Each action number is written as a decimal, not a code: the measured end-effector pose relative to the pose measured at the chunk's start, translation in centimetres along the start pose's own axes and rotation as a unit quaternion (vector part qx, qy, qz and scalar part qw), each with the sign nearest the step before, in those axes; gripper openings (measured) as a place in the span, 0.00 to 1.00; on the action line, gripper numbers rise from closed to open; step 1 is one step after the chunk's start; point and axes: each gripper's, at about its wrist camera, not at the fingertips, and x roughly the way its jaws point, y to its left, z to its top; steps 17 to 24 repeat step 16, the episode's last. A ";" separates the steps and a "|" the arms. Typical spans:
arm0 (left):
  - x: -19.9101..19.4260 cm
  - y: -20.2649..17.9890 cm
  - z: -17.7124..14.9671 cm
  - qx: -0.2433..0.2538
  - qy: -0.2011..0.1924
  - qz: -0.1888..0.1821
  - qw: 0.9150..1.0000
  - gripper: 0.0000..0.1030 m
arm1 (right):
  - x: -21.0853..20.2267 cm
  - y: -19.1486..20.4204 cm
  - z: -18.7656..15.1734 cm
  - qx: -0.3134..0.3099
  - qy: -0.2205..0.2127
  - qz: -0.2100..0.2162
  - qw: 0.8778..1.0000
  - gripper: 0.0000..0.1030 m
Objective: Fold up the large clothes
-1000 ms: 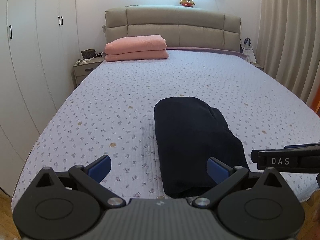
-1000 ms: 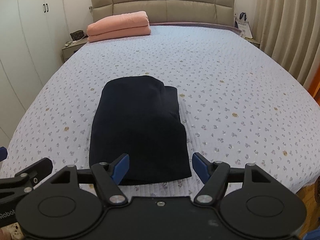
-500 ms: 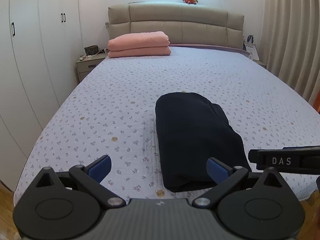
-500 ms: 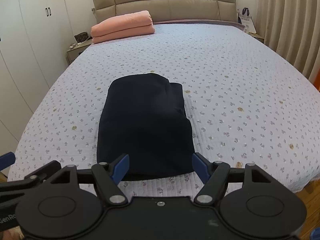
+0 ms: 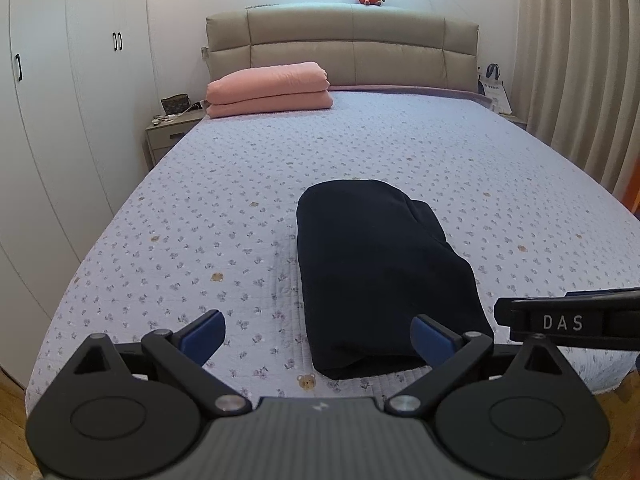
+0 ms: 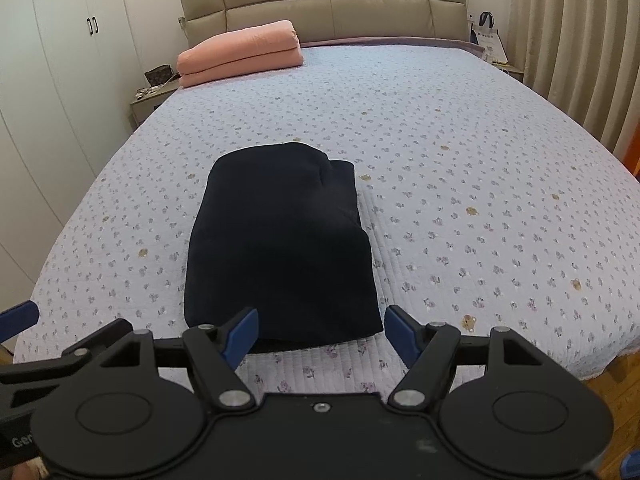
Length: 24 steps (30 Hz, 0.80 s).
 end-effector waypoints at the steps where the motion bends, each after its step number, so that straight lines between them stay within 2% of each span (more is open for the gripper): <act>1: 0.0 0.1 0.0 0.000 0.001 -0.001 1.000 0.98 | 0.0 -0.1 0.0 -0.001 0.001 0.001 1.000 0.80; 11: 0.5 0.7 -0.1 -0.011 0.008 0.004 1.000 0.98 | 0.0 0.2 0.1 -0.013 0.000 0.003 1.000 0.80; 15: 0.0 0.4 -0.4 0.007 -0.020 0.005 1.000 0.96 | 0.0 0.2 0.1 -0.015 -0.001 0.003 1.000 0.80; 24: 0.0 0.4 -0.4 0.011 -0.020 0.005 1.000 0.96 | 0.0 0.2 0.1 -0.016 0.000 0.003 1.000 0.80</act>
